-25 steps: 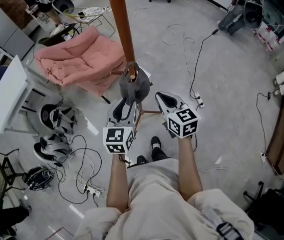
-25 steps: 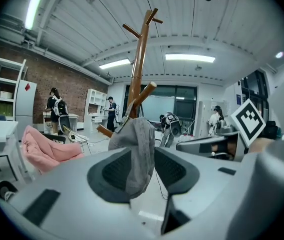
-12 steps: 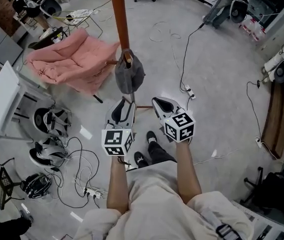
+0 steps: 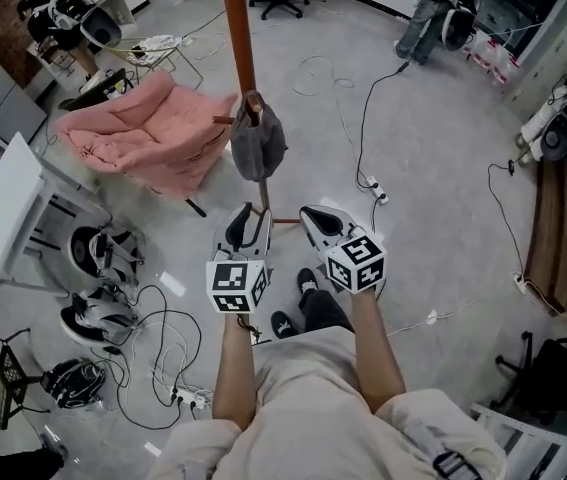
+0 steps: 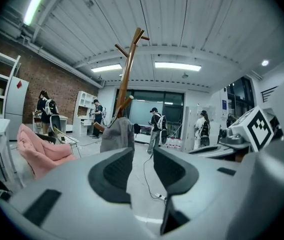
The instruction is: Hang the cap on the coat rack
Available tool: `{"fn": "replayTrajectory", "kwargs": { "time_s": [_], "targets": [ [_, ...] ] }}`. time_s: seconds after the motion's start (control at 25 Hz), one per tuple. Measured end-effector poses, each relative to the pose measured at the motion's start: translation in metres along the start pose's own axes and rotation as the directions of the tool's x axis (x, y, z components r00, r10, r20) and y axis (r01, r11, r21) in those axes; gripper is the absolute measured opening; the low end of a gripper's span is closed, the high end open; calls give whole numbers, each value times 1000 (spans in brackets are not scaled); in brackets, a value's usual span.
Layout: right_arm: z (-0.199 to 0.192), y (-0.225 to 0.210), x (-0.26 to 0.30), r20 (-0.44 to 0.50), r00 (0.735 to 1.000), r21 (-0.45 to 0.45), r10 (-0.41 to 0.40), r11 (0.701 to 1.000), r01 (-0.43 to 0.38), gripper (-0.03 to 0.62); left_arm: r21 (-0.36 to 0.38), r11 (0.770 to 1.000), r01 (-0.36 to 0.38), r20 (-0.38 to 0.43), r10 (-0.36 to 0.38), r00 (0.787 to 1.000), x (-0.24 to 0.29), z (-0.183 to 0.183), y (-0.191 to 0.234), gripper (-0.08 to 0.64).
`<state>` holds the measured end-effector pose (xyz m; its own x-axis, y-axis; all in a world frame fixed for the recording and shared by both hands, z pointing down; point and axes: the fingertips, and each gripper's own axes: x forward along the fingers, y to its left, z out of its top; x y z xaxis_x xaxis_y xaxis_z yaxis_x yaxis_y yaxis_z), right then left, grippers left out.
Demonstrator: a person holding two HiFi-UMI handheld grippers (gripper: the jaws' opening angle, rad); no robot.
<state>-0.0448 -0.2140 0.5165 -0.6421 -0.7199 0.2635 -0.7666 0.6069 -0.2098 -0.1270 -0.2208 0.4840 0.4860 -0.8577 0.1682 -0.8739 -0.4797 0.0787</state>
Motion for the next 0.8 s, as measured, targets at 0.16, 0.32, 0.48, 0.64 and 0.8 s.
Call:
{"fn": "replayTrajectory", "kwargs": {
  "time_s": [0.16,0.32,0.48,0.64,0.8],
  "targets": [
    [-1,2,3,-14,1000,-19,6,1000,-7,3,14,1000,-3,16,3,1000,-7,4,-2,130],
    [8,13,13,44,998,-25,33,999,-32,5,27,999,-29,23,28,999,-18,7,13,112],
    [27,20,15,159,984,58,82,994,-92,3,72,995,-68,26,67,997,-21,15,24,63],
    [19,21,19,107,992,24,73,997,-76,4,57,995,-77,31,75,997,-20,15,30,32],
    [8,8,19,60,998,28,31,999,-33,5,35,997,-68,24,67,997,-17,10,29,8]
  ]
}}
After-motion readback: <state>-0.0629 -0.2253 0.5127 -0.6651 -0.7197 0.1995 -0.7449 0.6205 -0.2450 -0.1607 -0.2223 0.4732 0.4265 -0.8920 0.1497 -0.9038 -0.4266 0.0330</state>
